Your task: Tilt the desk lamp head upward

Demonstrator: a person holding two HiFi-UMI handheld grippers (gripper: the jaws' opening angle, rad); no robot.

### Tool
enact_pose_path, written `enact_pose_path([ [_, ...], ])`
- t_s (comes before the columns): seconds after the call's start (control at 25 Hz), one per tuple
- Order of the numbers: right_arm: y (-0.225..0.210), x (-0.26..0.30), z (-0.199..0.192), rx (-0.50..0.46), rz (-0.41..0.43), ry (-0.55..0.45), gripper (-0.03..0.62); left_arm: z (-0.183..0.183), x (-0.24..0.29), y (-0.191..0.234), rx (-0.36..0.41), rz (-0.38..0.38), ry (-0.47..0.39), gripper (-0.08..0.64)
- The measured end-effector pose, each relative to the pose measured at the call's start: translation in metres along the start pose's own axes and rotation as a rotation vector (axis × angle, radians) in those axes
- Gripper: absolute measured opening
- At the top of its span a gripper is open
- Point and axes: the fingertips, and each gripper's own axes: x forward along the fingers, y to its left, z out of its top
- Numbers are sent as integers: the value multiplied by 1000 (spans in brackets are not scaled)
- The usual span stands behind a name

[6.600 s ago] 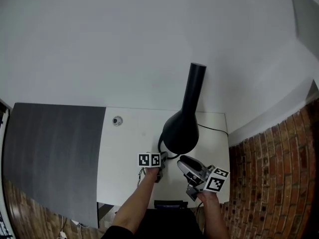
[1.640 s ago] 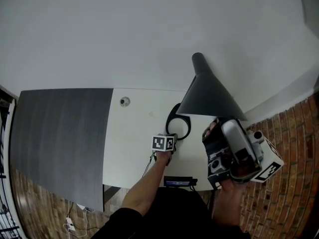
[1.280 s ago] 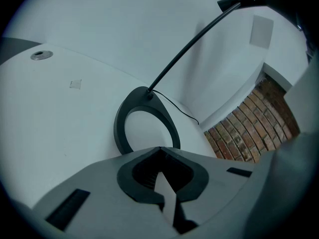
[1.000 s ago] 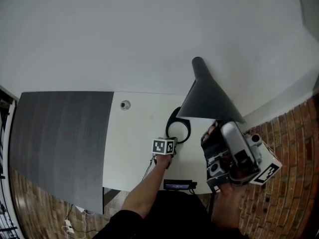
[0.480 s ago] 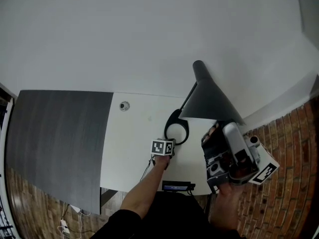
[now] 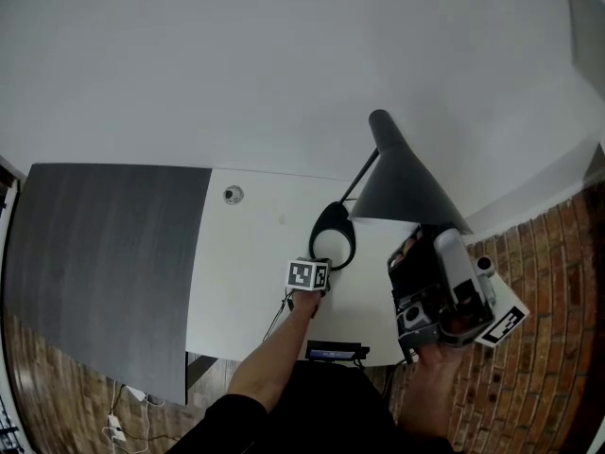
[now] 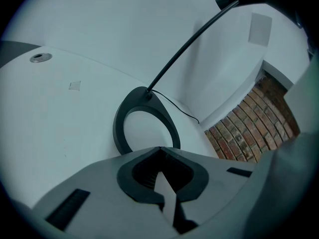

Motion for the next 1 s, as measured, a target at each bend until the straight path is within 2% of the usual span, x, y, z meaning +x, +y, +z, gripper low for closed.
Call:
enact_pose_path([
  [0.16,3,-11,-4,-14,-11,6,143,-2,5,-5,21,5,8,12],
  [0.32,0,-39,-19,-11,-66,26,143,-3,10,-7,13,-13,15,12],
  [0.52,-14,-96,-54,24,-219,35,143,-11,8,-6,9,-38,38,12],
  [0.68,-28,-133,-83,50,-366,42,143,-14,5,-8,39,-71,45,12],
  [1.0,-21,-158,-113,-11,-552,75,143,-7,4,-18,137,-110,21,12],
])
